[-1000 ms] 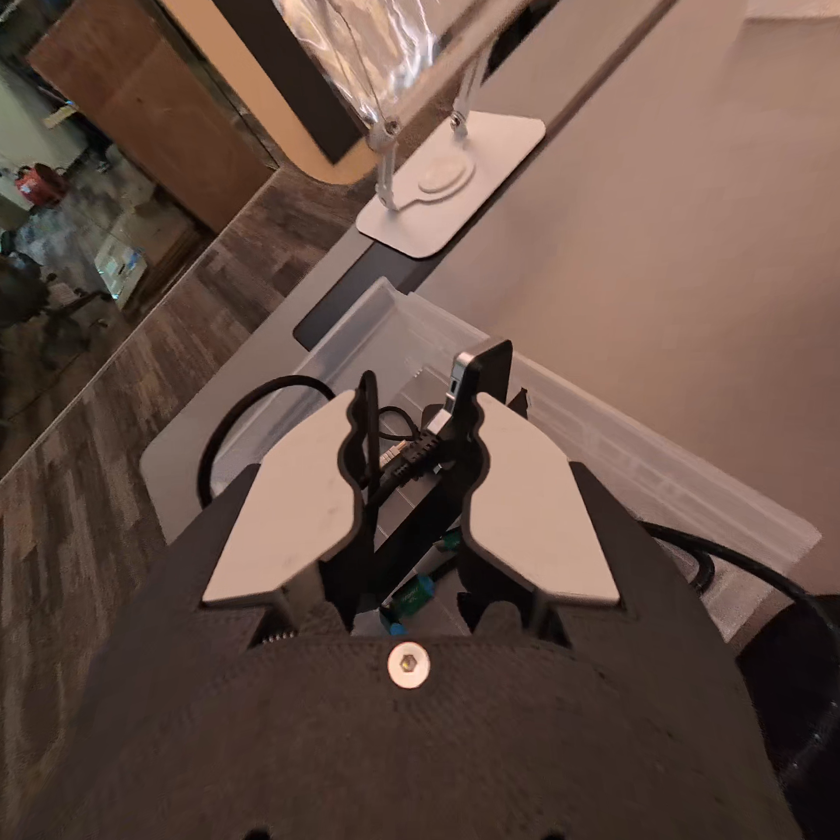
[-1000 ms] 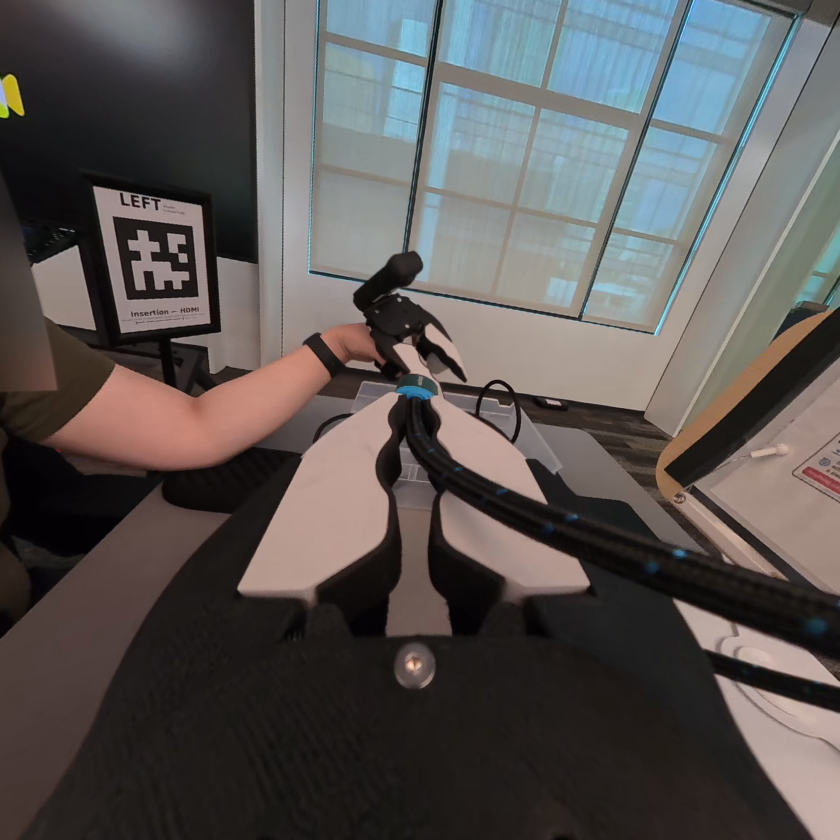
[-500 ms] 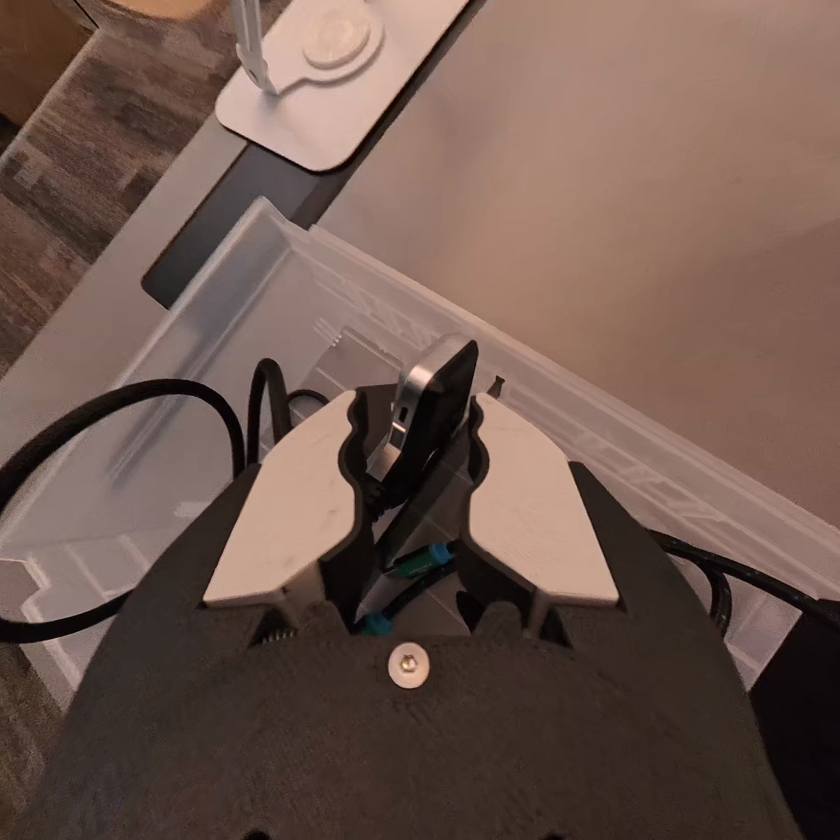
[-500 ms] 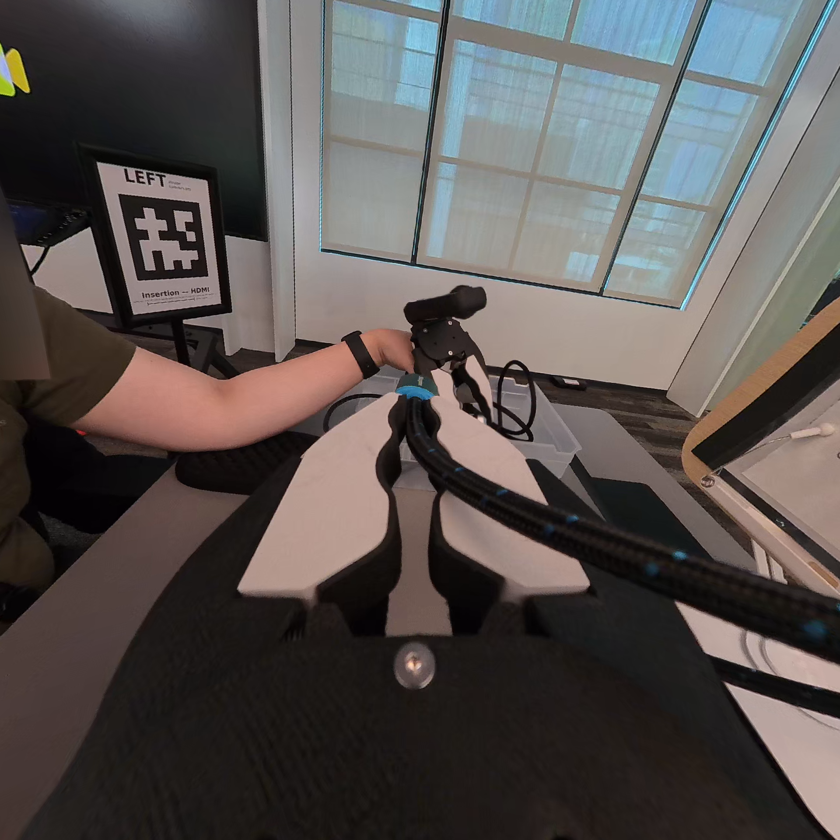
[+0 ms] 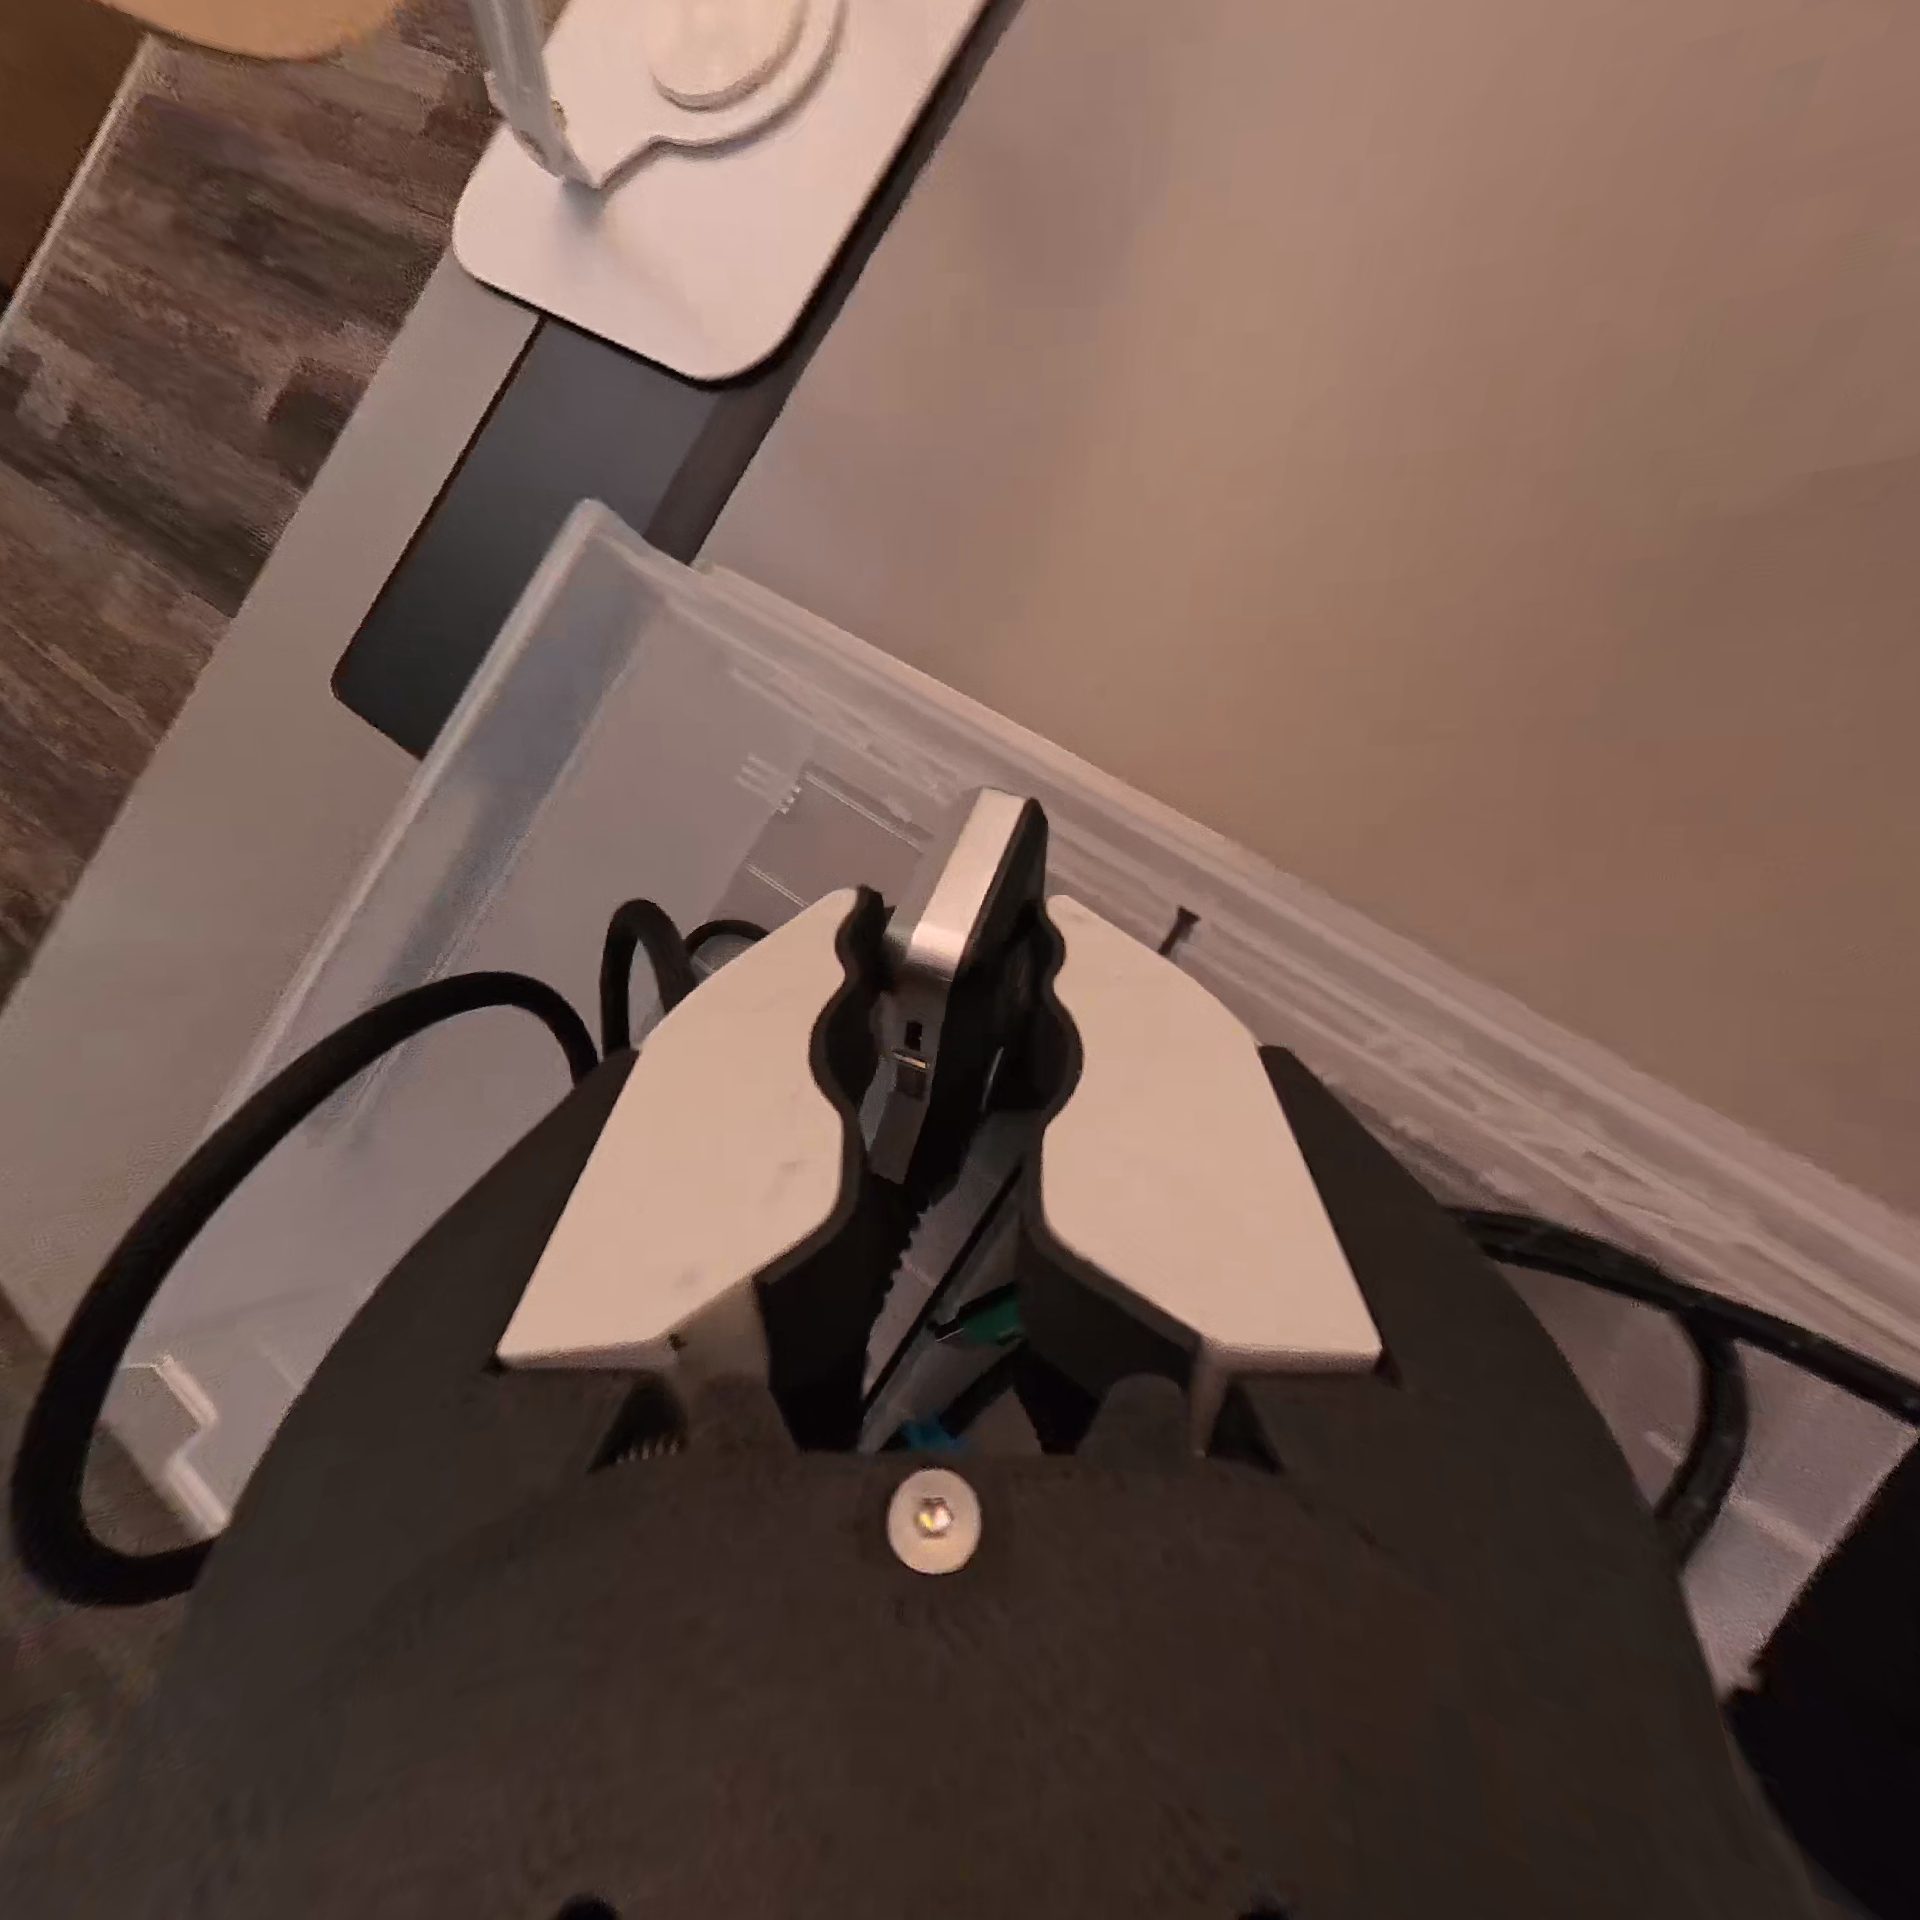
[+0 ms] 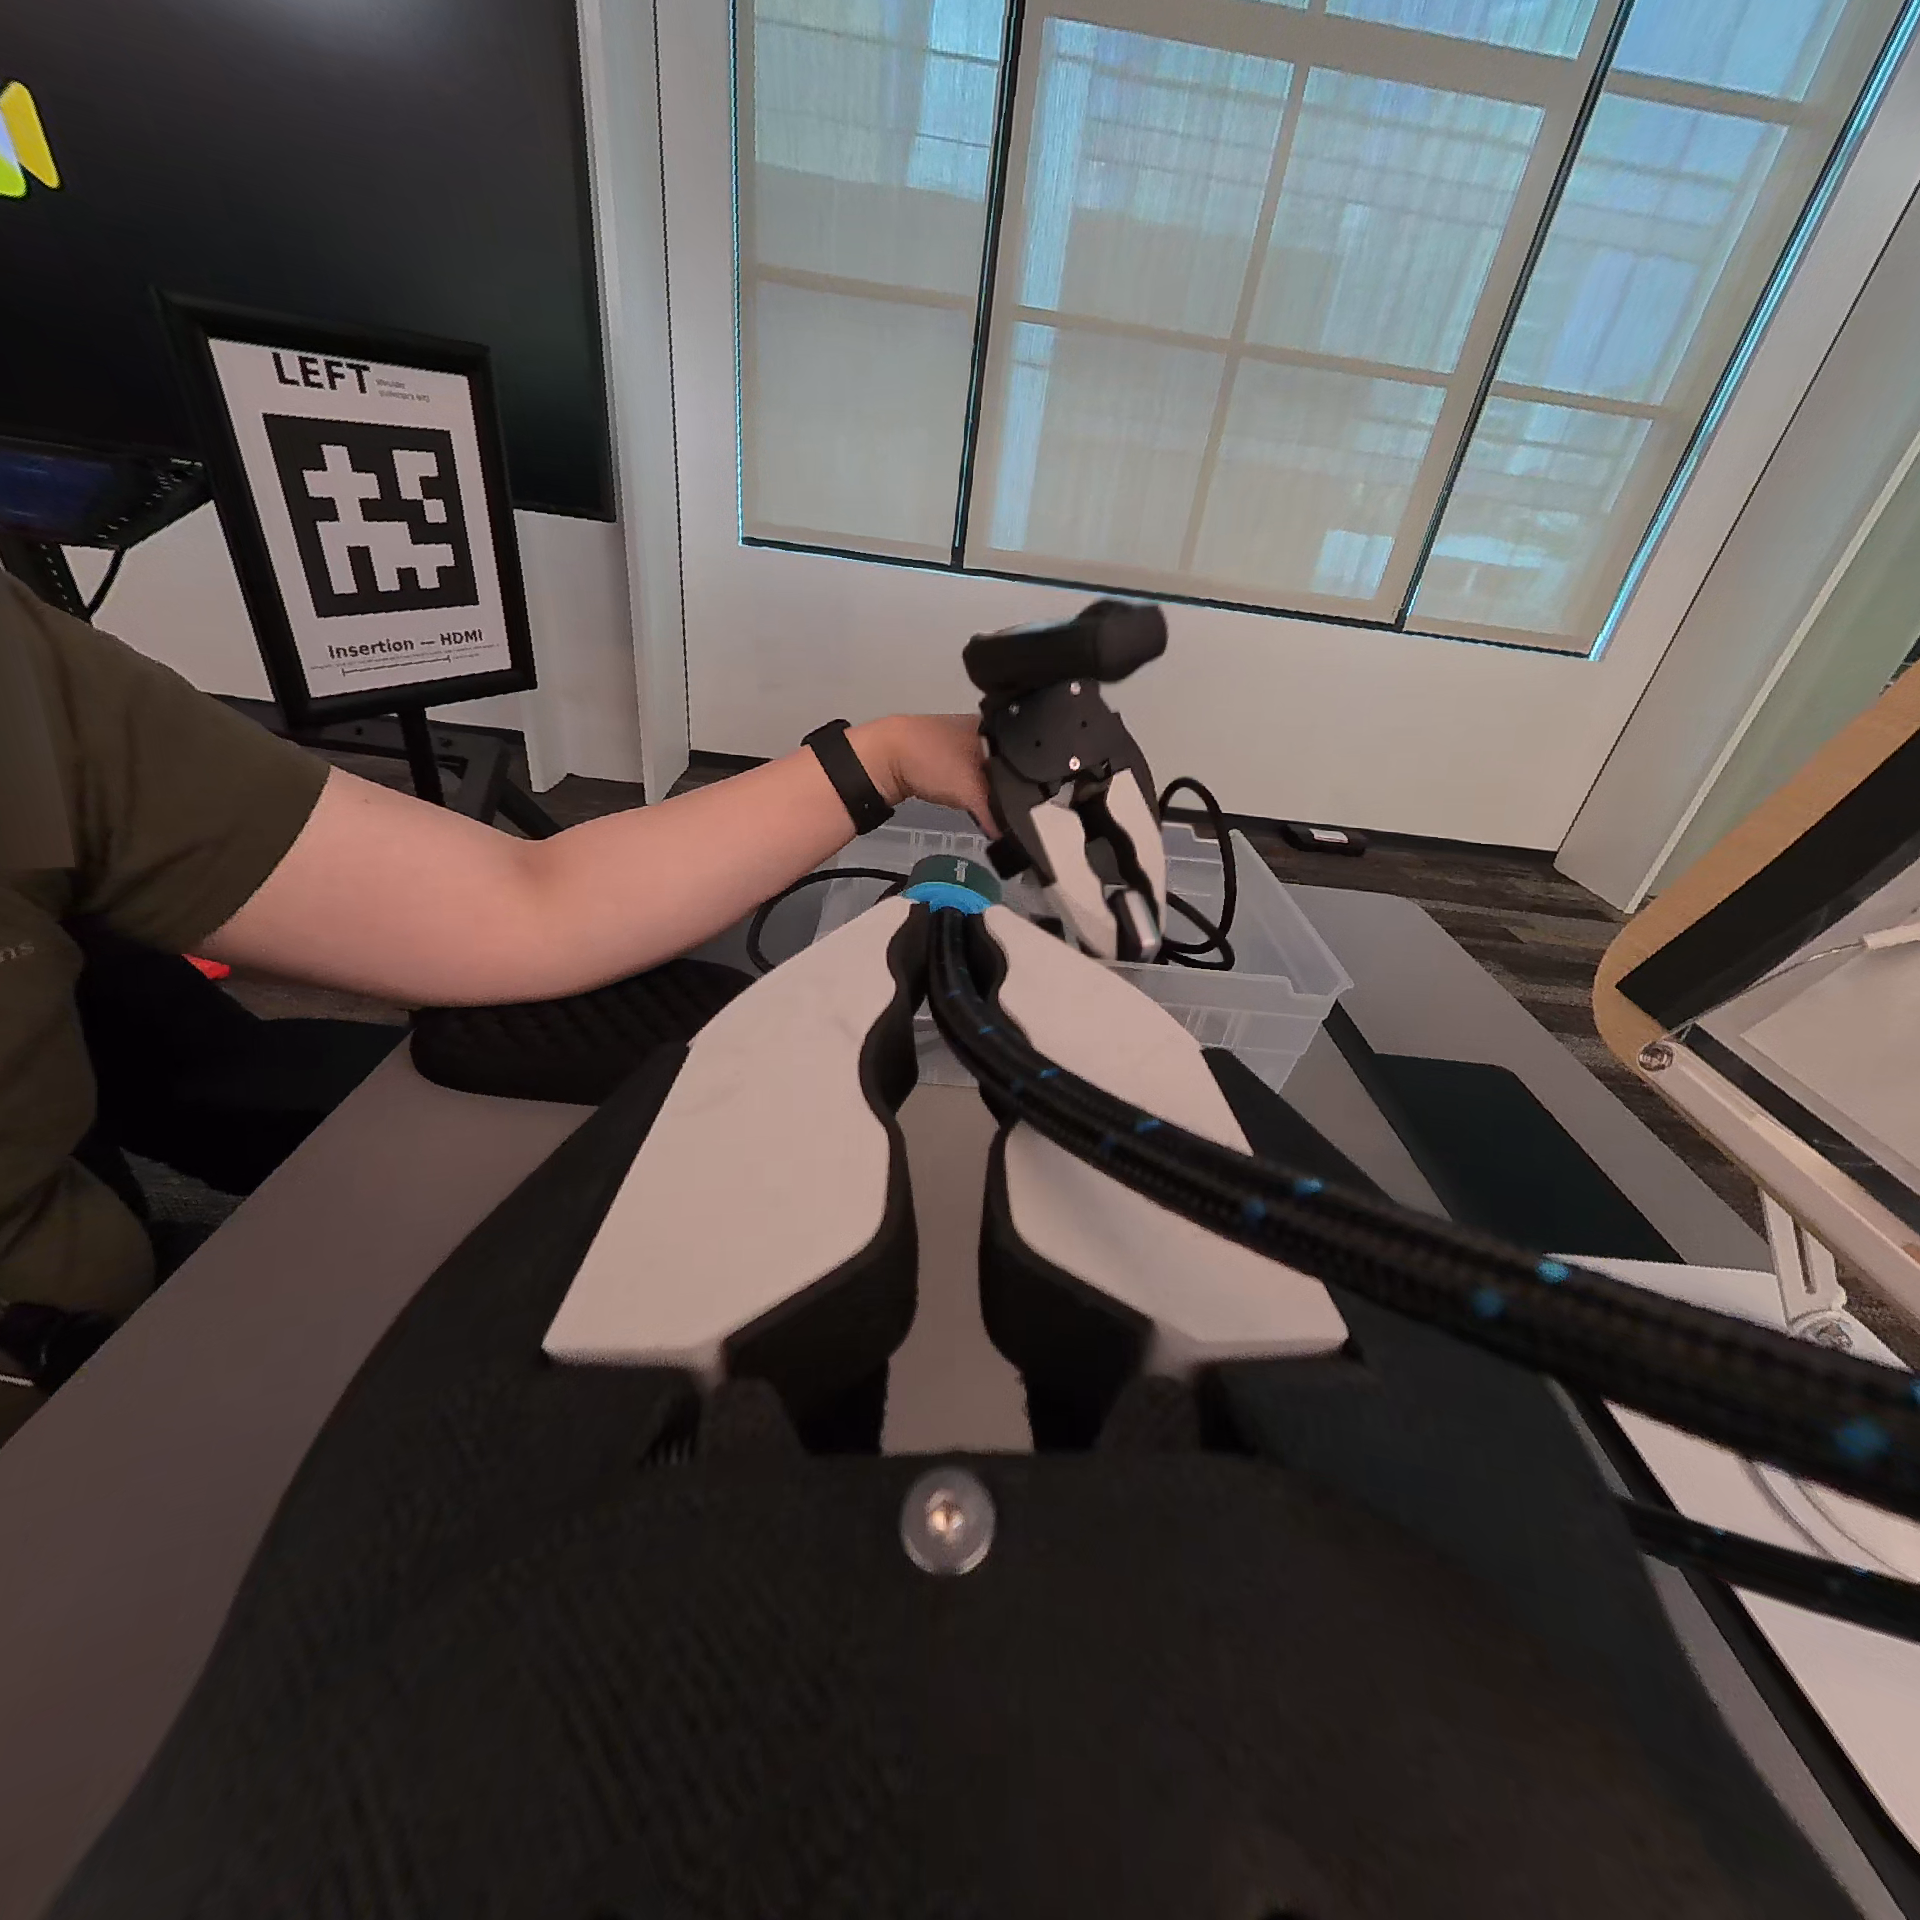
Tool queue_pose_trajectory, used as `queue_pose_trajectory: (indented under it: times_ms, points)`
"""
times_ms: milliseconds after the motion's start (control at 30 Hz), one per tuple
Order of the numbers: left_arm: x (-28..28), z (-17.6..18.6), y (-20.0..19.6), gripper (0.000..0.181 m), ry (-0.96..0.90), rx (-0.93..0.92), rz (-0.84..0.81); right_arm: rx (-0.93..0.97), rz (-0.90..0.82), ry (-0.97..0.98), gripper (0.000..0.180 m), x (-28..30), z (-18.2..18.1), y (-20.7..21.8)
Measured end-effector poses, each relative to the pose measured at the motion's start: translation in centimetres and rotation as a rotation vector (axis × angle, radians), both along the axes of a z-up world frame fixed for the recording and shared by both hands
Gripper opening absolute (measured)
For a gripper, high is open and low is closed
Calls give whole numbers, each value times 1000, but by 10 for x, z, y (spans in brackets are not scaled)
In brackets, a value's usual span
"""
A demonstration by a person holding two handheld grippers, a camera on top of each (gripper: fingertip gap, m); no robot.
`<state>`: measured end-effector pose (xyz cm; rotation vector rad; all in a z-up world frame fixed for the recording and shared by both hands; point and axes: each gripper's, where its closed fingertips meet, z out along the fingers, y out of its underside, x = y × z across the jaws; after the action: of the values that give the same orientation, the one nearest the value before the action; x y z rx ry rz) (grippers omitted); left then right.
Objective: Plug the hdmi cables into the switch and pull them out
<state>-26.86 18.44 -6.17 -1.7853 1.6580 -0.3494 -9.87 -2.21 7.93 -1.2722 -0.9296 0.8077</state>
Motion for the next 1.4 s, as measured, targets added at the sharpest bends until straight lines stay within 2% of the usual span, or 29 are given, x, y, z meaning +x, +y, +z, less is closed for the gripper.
queue_pose_trajectory:
  times_ms: [33,233,433,633,800,933,1067,1200,1400]
  points:
    - [0,11,2,26,-53,-29,30,-1,0,0,7,0,0,0]
    - [-20,108,3,24,-486,3,107,4,-3,5,7,2,1,0]
    - [-38,198,-26,20,-750,217,148,-1,-3,5,7,1,0,0]
    - [-31,247,-74,20,-866,295,111,2,-3,1,7,1,0,0]
    - [3,275,-148,20,-977,233,-132,3,-6,6,7,4,2,0]
    - [43,270,-207,20,-971,62,-367,3,-25,18,7,11,5,-1]
    - [73,251,-233,20,-907,-97,-491,7,-64,17,7,20,9,-1]
    - [99,222,-228,20,-823,-300,-517,8,-123,21,7,34,13,2]
    - [136,161,-205,20,-634,-497,-410,6,-247,38,7,64,18,9]
